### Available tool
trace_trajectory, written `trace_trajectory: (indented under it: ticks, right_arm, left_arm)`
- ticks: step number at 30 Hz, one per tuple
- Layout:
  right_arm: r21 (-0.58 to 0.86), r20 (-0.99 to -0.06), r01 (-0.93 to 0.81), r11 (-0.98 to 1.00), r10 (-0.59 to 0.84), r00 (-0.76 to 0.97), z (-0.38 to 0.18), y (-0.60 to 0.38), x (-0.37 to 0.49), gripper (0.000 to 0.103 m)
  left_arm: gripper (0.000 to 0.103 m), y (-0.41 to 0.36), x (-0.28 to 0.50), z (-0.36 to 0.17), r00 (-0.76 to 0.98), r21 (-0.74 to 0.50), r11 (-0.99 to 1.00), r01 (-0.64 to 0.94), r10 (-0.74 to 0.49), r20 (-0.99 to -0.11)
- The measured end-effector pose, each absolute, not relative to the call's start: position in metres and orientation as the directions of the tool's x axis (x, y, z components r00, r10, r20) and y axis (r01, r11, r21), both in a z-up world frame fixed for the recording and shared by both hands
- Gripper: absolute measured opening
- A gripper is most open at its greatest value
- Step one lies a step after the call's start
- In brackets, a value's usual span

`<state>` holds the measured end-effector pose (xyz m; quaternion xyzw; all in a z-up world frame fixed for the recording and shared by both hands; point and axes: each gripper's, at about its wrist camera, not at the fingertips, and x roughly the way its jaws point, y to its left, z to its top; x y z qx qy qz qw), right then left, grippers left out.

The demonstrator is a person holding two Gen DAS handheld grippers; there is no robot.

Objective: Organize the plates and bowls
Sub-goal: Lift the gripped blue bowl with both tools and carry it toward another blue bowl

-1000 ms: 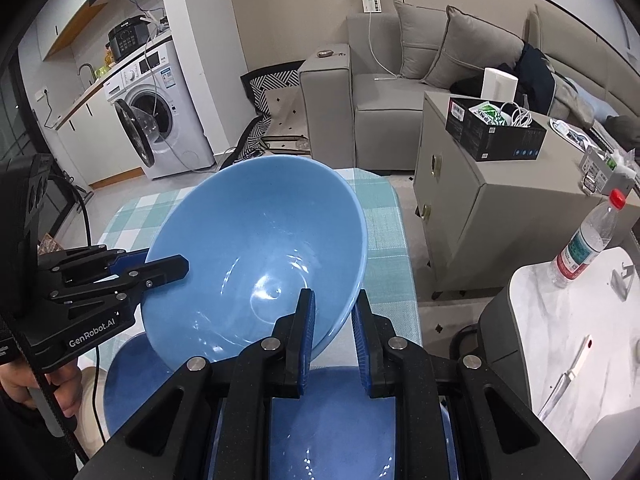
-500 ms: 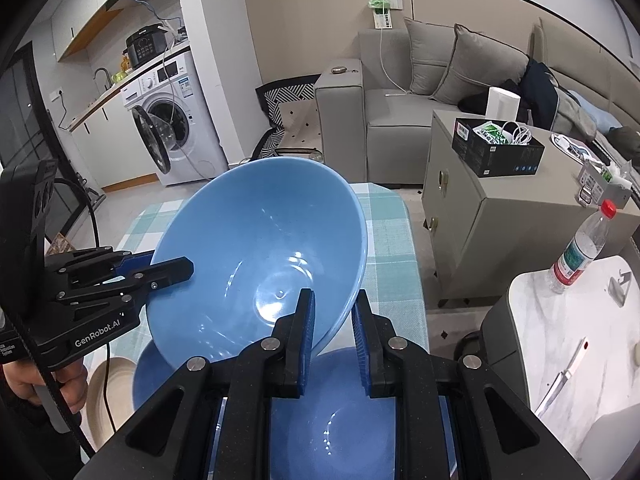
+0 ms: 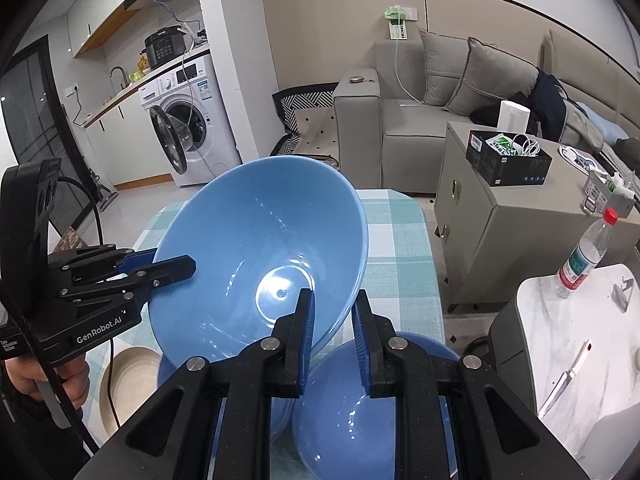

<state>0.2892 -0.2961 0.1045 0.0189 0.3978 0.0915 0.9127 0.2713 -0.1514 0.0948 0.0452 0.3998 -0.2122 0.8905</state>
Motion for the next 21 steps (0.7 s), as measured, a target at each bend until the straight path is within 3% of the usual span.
trace_trajectory:
  ticks: [21]
  right_arm:
    - [0.159,-0.710,-0.205,0.966,0.256,0.656,0.088,-0.267,0.241,0.020]
  left_arm:
    - [0.018,-0.120,0.228,0.077,0.581,-0.099,0.913,0.396,-0.333,-0.742]
